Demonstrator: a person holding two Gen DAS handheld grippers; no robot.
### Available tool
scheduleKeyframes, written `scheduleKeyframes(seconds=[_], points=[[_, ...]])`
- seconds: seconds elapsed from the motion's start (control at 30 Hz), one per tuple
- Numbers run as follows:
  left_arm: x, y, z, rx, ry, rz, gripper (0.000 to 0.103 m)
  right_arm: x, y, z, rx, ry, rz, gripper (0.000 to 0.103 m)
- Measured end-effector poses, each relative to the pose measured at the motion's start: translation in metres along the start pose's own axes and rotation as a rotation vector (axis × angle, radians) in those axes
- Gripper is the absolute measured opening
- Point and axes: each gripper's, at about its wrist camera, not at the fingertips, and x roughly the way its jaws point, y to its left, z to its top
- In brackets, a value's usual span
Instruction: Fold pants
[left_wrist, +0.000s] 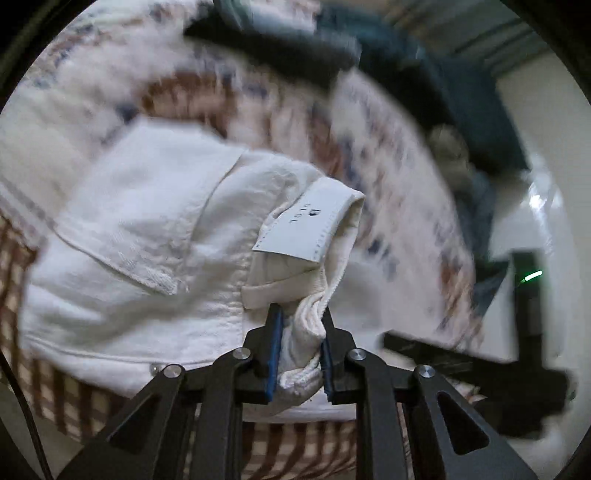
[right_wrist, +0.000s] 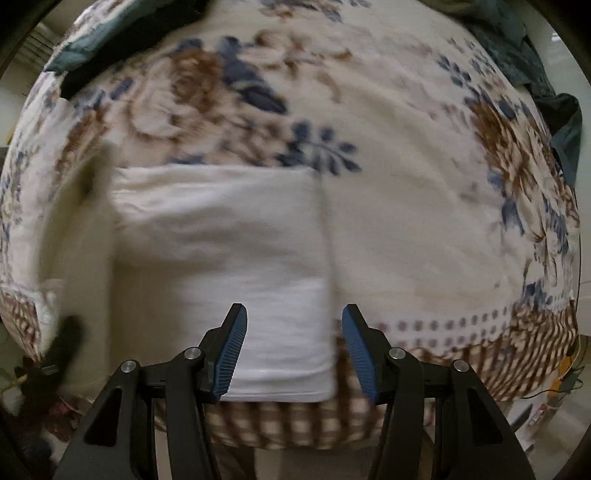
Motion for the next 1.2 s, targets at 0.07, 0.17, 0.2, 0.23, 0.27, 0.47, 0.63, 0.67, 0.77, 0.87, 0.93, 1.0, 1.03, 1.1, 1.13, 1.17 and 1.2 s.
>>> scheduleKeyframes(seconds=[0.07, 0.17, 0.2, 0.23, 0.27, 0.47, 0.63, 0.67, 0.77, 0.87, 0.93, 1.0, 1.03, 1.1, 1.13, 1.17, 1.2], points=[[0.018, 0.001, -0.002, 0.026, 0.061, 0.042, 0.016, 0.012, -0.015, 0.0, 0.008, 0.04, 0.022, 0.056], [0.012, -0.009, 0.002, 0.028, 0.113, 0.068, 0.03, 0.02, -0.035, 0.001, 0.05, 0.071, 0.108, 0.056], [0.01, -0.011, 0.005, 0.03, 0.137, 0.071, 0.044, 0.021, -0.041, 0.002, 0.062, 0.08, 0.15, 0.059], [0.005, -0.015, 0.007, 0.038, 0.146, 0.09, 0.049, 0.021, -0.045, 0.004, 0.071, 0.084, 0.199, 0.062], [-0.005, -0.02, 0.01, 0.064, 0.133, 0.146, 0.059, 0.021, -0.047, 0.005, 0.075, 0.085, 0.233, 0.067], [-0.057, -0.022, 0.015, 0.191, -0.031, 0.527, 0.093, 0.014, -0.033, 0.019, 0.05, 0.097, 0.49, 0.082], [-0.038, 0.019, 0.023, 0.184, 0.013, 0.677, 0.093, 0.054, 0.006, 0.029, -0.006, 0.193, 0.608, 0.083], [-0.035, 0.029, 0.024, 0.166, 0.022, 0.687, 0.093, 0.067, 0.012, 0.031, -0.012, 0.214, 0.607, 0.085], [-0.027, 0.053, 0.024, 0.109, 0.062, 0.704, 0.093, 0.085, 0.019, 0.028, 0.045, 0.218, 0.617, 0.092], [-0.023, 0.069, 0.024, 0.061, 0.066, 0.68, 0.093, 0.076, 0.033, 0.028, 0.065, 0.18, 0.79, 0.078], [-0.023, 0.075, 0.024, 0.041, 0.066, 0.687, 0.093, 0.071, 0.052, 0.025, -0.013, 0.156, 0.701, 0.08], [-0.028, 0.084, 0.025, 0.0, 0.065, 0.681, 0.093, 0.081, 0.068, 0.021, -0.059, 0.158, 0.633, 0.077], [-0.031, 0.088, 0.026, -0.017, 0.065, 0.681, 0.093, 0.085, 0.072, 0.02, -0.058, 0.155, 0.601, 0.074], [-0.04, 0.094, 0.03, -0.049, 0.056, 0.659, 0.093, 0.082, 0.073, 0.022, -0.043, 0.133, 0.57, 0.042], [-0.046, 0.095, 0.033, -0.059, 0.04, 0.657, 0.093, 0.075, 0.07, 0.021, -0.029, 0.116, 0.588, 0.042], [-0.053, 0.097, 0.036, -0.067, 0.025, 0.659, 0.093, 0.068, 0.068, 0.021, -0.013, 0.095, 0.59, 0.038], [-0.058, 0.098, 0.039, -0.073, 0.014, 0.655, 0.093, 0.059, 0.064, 0.019, 0.002, 0.07, 0.591, 0.035]])
